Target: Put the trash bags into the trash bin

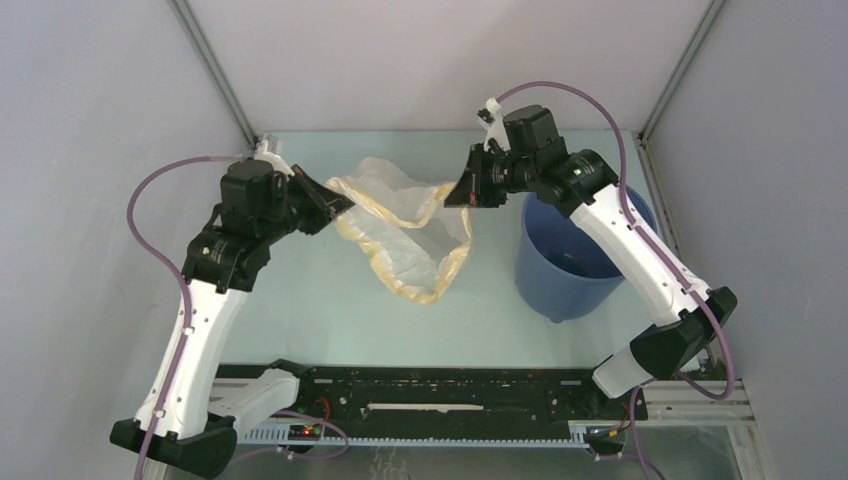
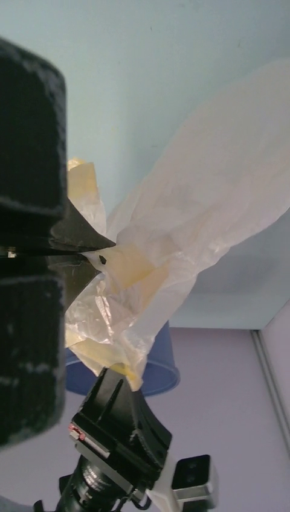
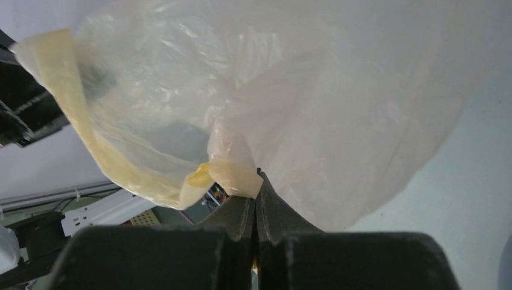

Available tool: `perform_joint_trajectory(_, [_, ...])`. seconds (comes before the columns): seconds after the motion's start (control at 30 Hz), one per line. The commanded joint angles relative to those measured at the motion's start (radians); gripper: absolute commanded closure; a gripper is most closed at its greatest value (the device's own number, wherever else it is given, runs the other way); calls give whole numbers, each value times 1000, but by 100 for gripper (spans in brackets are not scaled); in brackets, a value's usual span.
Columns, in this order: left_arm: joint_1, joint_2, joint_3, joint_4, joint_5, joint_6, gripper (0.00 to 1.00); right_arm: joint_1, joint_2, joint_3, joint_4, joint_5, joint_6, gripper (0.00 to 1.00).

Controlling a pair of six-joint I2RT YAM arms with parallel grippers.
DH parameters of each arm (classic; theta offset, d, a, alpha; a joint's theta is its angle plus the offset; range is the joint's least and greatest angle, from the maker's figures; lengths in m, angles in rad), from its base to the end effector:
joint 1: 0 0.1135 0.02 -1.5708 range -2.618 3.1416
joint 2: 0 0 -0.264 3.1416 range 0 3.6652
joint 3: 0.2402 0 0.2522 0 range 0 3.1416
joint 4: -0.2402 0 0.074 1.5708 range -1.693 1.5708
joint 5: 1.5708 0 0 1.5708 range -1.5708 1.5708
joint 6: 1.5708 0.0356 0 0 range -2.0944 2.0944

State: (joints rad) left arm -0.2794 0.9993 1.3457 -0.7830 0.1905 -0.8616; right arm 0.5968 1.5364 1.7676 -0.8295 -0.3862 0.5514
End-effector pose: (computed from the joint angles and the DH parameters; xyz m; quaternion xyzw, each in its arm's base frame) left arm 0.1769 -0.0578 0.4291 -0.1920 0.8190 -0.3563 0.4067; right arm 0.2605 0.1932 0.4316 -0.1093 0.8654 0.3915 0.2930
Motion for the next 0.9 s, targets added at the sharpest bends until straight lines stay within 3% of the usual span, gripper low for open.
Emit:
perform_joint_trajectory(0.0, [54, -46, 29, -35, -57, 47, 100, -5, -12, 31, -102, -27, -50, 84])
perform_joint_trajectory(0.1, [93, -57, 41, -42, -74, 63, 100, 6, -46, 53, -158, 25, -73, 34])
perform_joint_trajectory(0.17, [111, -55, 53, -46, -98, 72, 100, 14, -63, 91, -219, 79, -97, 17])
perform_joint_trajectory(0.43, [124, -36, 51, -78, -146, 54, 100, 58, -142, 243, -476, 307, -147, 13])
perform_joint_trajectory(0.6, [124, -54, -31, -46, -95, 22, 100, 30, -203, 179, -503, 455, -145, 13])
perform_joint_trajectory(0.87, [124, -42, -2, -45, -81, 30, 100, 46, -138, 78, -575, 642, -120, 17])
